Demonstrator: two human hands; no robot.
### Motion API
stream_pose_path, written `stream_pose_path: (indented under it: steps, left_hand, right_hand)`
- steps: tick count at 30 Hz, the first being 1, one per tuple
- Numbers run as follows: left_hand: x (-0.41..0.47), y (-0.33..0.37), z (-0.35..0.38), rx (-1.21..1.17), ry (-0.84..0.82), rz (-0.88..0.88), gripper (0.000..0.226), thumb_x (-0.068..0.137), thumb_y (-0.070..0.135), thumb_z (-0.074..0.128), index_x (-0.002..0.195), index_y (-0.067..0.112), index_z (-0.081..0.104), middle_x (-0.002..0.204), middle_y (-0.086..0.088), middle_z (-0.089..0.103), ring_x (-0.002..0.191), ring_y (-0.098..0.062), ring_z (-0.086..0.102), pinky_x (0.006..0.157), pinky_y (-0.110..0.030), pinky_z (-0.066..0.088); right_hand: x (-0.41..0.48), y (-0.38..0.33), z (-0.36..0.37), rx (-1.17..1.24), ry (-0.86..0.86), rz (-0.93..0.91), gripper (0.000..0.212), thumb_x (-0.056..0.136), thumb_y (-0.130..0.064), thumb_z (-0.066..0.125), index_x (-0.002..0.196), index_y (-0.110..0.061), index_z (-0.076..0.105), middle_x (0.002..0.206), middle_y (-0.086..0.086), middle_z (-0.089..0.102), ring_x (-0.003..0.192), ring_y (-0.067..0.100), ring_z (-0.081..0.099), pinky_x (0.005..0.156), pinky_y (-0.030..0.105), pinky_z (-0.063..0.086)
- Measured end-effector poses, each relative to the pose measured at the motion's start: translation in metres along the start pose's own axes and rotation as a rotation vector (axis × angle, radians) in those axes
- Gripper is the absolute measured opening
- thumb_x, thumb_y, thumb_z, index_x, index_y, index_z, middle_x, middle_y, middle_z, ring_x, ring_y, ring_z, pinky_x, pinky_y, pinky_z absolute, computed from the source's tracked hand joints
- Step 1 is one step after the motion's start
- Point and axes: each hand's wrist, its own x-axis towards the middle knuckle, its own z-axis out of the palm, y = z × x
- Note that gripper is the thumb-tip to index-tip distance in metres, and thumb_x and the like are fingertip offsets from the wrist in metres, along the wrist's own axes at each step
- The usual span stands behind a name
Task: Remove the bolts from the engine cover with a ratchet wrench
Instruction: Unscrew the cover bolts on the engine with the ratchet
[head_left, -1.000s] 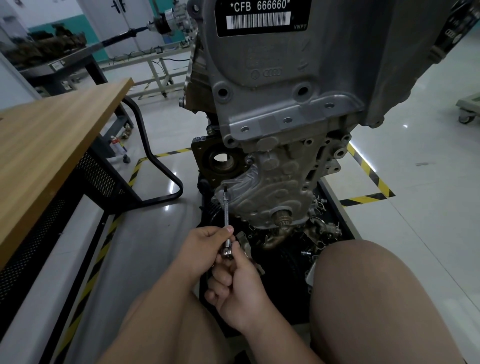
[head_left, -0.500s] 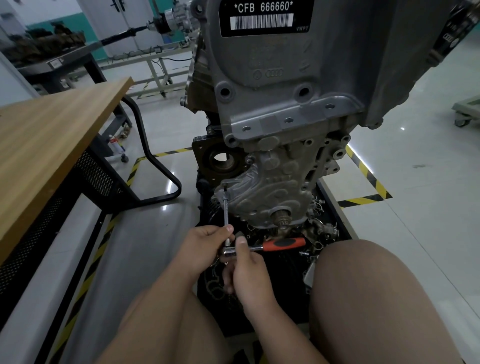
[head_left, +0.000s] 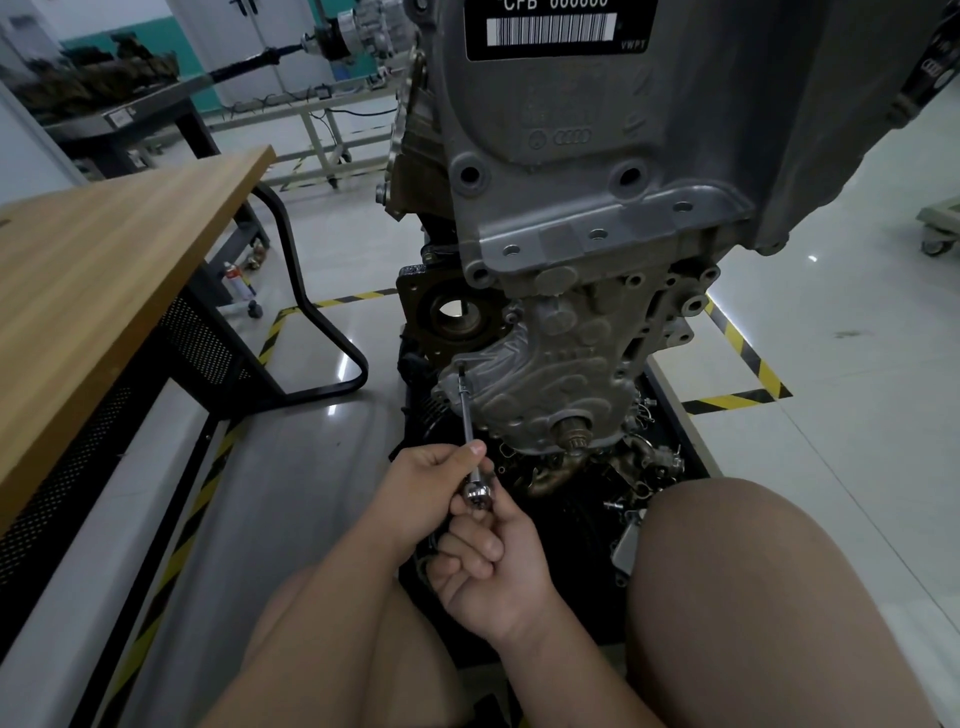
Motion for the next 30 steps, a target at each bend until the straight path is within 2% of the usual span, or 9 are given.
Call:
stream_pose_path:
  steps: [5,7,9,11,14,17,20,24,30]
  left_hand:
    - [0.002,-0.001,0.002,0.027,0.016,0.016,0.035,0.092,0.03,0.062,0.062,0.016,0.068,0.042,0.002,0.053,0.04,-0.008,0.051,0.044,-0.016,0.042]
    - [0.005,-0.002,0.003,0.074,0.058,0.034,0.038,0.091,0.029,0.064,0.056,0.018,0.068,0.047,0.0,0.057,0.043,-0.009,0.05,0.046,-0.017,0.04]
    - [0.007,-0.004,0.004,0.111,0.078,0.053,0.041,0.091,0.029,0.065,0.051,0.02,0.068,0.049,0.002,0.057,0.045,-0.007,0.049,0.048,-0.017,0.039]
    - [0.008,-0.004,0.003,0.07,0.081,0.043,0.041,0.091,0.026,0.065,0.051,0.018,0.068,0.047,0.006,0.057,0.043,-0.002,0.05,0.047,-0.014,0.039]
    - [0.007,-0.002,0.002,0.048,0.069,0.011,0.037,0.092,0.026,0.063,0.058,0.013,0.068,0.042,0.007,0.051,0.039,-0.003,0.044,0.041,-0.013,0.036]
    - [0.006,0.0,0.001,0.063,0.042,-0.028,0.034,0.093,0.03,0.061,0.066,0.011,0.068,0.043,0.005,0.048,0.037,-0.005,0.037,0.038,-0.013,0.03]
    - [0.006,0.001,0.002,0.057,0.014,-0.06,0.033,0.093,0.033,0.061,0.07,0.012,0.071,0.046,0.003,0.05,0.038,-0.006,0.038,0.038,-0.015,0.029]
    - [0.007,0.001,0.002,0.052,0.002,-0.056,0.032,0.093,0.033,0.06,0.071,0.013,0.071,0.044,0.006,0.05,0.033,-0.004,0.037,0.035,-0.014,0.027]
    - [0.007,0.0,0.003,0.048,-0.009,-0.032,0.032,0.093,0.033,0.06,0.069,0.014,0.071,0.04,0.008,0.049,0.033,-0.003,0.038,0.035,-0.012,0.028]
  right_hand:
    - [0.004,0.001,0.0,-0.288,0.22,-0.152,0.064,0.099,-0.054,0.036,0.061,-0.01,0.062,0.036,-0.002,0.03,0.029,0.01,0.025,0.04,0.02,0.033]
    - [0.003,-0.002,-0.006,-0.683,0.365,-0.411,0.057,0.102,-0.046,0.037,0.063,-0.012,0.062,0.038,-0.003,0.039,0.033,0.01,0.034,0.042,0.022,0.034]
    - [-0.001,-0.008,-0.01,-1.164,0.423,-0.651,0.053,0.101,-0.044,0.04,0.052,-0.029,0.051,0.042,-0.009,0.045,0.04,0.005,0.041,0.048,0.025,0.034]
    - [-0.002,-0.01,-0.014,-1.563,0.449,-0.714,0.049,0.096,-0.052,0.041,0.055,-0.028,0.046,0.054,-0.007,0.054,0.052,0.01,0.051,0.055,0.029,0.037]
    - [-0.001,-0.007,-0.017,-1.733,0.513,-0.713,0.042,0.092,-0.059,0.042,0.074,-0.023,0.053,0.077,0.002,0.067,0.073,0.021,0.064,0.065,0.034,0.05]
    - [-0.003,-0.006,-0.016,-1.83,0.6,-0.763,0.048,0.091,-0.063,0.042,0.083,-0.018,0.058,0.081,0.003,0.068,0.076,0.022,0.065,0.069,0.037,0.052]
    - [-0.006,-0.008,-0.012,-1.729,0.579,-0.76,0.038,0.09,-0.056,0.053,0.084,-0.02,0.06,0.074,-0.004,0.066,0.069,0.014,0.063,0.061,0.032,0.048]
    - [-0.008,-0.004,-0.004,-1.05,0.432,-0.64,0.038,0.092,-0.035,0.063,0.06,-0.018,0.051,0.046,-0.009,0.049,0.041,0.005,0.045,0.046,0.021,0.038]
    - [-0.007,0.002,0.003,-0.658,0.321,-0.463,0.033,0.097,-0.032,0.056,0.071,-0.014,0.051,0.051,-0.002,0.035,0.043,0.01,0.033,0.047,0.025,0.04]
